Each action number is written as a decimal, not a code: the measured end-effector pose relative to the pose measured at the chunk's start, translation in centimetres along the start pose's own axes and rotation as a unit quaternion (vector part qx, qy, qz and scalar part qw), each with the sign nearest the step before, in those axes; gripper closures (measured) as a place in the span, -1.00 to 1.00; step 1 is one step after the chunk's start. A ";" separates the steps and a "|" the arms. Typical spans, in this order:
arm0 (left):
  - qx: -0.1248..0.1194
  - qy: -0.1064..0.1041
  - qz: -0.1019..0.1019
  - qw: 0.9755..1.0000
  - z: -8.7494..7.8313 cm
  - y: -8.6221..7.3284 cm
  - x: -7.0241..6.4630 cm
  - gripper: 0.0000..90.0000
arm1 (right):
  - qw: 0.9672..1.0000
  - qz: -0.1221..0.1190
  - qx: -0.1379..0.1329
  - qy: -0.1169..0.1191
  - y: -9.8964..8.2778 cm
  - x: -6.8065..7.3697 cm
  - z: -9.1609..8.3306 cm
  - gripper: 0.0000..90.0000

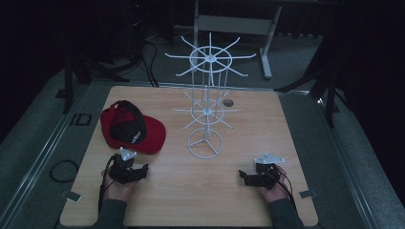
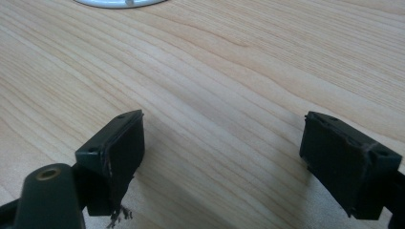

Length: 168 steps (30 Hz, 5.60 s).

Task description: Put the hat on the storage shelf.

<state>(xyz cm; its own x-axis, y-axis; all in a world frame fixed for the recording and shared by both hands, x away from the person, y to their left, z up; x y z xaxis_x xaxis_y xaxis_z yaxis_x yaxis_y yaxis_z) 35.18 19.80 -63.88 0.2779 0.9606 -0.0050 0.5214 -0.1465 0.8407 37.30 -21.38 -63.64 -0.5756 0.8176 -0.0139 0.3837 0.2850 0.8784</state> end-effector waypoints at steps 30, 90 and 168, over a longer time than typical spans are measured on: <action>-0.014 -0.074 -0.075 0.994 -0.4 3.3 -2.5 -0.22 | 1.000 -0.001 0.000 0.000 0.0 0.0 0.0 -0.66; -0.001 -0.092 -0.250 0.964 3.4 4.6 1.5 0.25 | 1.000 0.002 0.000 -0.001 0.0 0.0 0.0 -0.66; -0.141 -0.047 -0.108 0.983 1.2 9.7 0.4 0.91 | 1.000 0.003 0.001 -0.001 0.0 0.0 0.0 -0.66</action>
<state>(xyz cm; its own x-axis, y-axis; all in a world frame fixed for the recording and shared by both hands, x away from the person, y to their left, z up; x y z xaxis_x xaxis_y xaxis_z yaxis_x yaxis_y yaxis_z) 41.32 18.45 -56.45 0.2658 0.9337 -0.2398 0.3368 0.1431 0.9306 37.26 -21.35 -63.65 -0.5720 0.8202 -0.0099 0.3878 0.2810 0.8778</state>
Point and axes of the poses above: each handheld gripper's, and its own axes: z roughly forward along the jaws, y roughly out of its top, x roughly to its left, the point moved 10 cm from there along z, roughly forward along the jaws, and after that the axes turned 15 degrees about -x, right-handed, at the moved point
